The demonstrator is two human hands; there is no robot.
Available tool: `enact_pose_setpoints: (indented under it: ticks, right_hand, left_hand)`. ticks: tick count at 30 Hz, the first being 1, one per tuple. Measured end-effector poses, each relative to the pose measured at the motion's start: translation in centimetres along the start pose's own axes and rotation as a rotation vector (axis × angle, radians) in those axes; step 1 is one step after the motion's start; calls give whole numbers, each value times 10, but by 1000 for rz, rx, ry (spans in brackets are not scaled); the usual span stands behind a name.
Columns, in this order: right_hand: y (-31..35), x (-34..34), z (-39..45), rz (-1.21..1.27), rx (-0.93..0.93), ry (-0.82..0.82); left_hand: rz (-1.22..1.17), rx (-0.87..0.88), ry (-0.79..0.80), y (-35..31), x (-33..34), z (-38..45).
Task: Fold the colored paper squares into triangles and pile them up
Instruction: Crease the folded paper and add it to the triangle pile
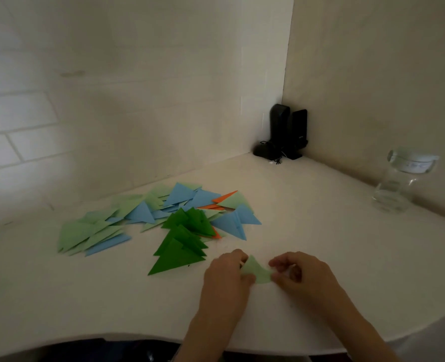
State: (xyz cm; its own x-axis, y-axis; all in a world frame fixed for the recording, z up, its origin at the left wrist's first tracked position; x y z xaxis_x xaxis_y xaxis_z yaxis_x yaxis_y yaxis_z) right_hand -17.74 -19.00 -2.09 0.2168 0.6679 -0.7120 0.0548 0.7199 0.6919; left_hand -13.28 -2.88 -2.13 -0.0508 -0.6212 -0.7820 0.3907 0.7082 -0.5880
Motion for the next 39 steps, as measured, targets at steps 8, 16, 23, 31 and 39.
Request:
enact_pose_setpoints:
  ticks: [8, 16, 23, 31, 39]
  right_hand:
    - [18, 11, 7, -40, -28, -80]
    - [86, 53, 27, 108, -159, -44]
    - [103, 85, 43, 12, -229, -62]
    - [92, 94, 59, -83, -145, -15]
    - [86, 99, 64, -113, -93, -18]
  left_hand:
    - [-299, 42, -139, 20, -28, -18]
    - [-249, -18, -278, 63, -73, -17]
    - [-34, -14, -362, 98, -84, -16]
    - [50, -17, -315, 115, -72, 9]
    - [-10, 8, -317, 119, -73, 15]
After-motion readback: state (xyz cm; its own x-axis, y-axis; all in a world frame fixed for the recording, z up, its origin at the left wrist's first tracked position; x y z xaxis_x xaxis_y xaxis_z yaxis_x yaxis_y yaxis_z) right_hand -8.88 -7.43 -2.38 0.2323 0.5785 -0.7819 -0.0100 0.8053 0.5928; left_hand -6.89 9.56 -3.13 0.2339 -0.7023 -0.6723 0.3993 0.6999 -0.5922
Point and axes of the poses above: each hand's wrist, its own z-axis towards the middle knuckle, its own x-axis out of the palm, y = z × x, the point moved 3 cm from there along z, towards the middle knuckle, and after that the axes turned 1 degree about x, right-handed, at the moved point
